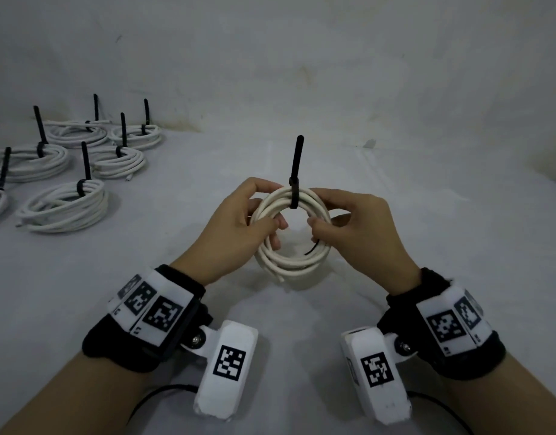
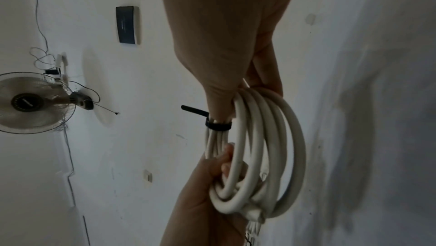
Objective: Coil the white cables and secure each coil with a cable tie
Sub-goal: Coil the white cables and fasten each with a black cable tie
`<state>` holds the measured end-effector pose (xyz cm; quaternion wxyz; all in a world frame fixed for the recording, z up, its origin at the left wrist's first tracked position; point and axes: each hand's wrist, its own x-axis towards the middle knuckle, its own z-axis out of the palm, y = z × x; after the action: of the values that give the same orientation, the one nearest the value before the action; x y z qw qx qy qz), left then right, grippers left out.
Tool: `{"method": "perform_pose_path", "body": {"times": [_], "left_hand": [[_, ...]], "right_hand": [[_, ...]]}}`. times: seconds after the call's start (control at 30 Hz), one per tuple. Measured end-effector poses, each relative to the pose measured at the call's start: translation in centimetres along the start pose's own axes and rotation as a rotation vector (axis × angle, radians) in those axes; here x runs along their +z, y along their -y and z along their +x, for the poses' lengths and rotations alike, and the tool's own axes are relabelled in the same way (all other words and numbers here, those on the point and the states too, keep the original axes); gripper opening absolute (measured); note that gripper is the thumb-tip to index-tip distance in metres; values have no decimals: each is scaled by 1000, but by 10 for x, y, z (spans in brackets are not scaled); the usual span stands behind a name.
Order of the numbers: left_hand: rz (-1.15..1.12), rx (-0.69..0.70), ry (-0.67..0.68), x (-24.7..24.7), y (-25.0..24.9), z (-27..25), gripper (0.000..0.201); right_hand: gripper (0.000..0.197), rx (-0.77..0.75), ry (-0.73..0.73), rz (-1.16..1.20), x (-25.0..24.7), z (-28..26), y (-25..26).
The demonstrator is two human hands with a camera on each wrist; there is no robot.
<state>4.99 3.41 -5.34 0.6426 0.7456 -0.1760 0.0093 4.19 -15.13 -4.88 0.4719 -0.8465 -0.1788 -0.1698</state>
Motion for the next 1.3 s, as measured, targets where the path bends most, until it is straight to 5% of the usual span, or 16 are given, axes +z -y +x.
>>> {"method": "perform_pose_path", "body": {"times": [0.2, 0.33, 0.43, 0.53, 0.67, 0.97, 1.17, 1.3], "left_hand": [[-10, 71, -38, -6, -5, 0, 26], [61, 76, -10, -10, -14, -6, 48], [139, 100, -11, -13, -21, -14, 40], [216, 15, -7, -23, -23, -27, 34], [264, -158, 6, -49, -24, -53, 32], [357, -457, -174, -146, -12, -114, 32], [489, -548, -349, -200, 2, -137, 32], [711, -592, -312, -223, 15, -136, 33]], "right_hand": [[41, -61, -77, 16, 5, 2, 12], [30, 5, -176, 15, 6, 9, 16], [22, 10, -170, 10, 11, 9, 21], [11, -21, -78, -10, 21, 2, 24], [29, 33, 124, -20, 32, -5, 17], [32, 140, 529, -479, 44, -1, 2], [39, 137, 595, -509, 46, -3, 7], [40, 144, 597, -493, 45, -6, 9]]}}
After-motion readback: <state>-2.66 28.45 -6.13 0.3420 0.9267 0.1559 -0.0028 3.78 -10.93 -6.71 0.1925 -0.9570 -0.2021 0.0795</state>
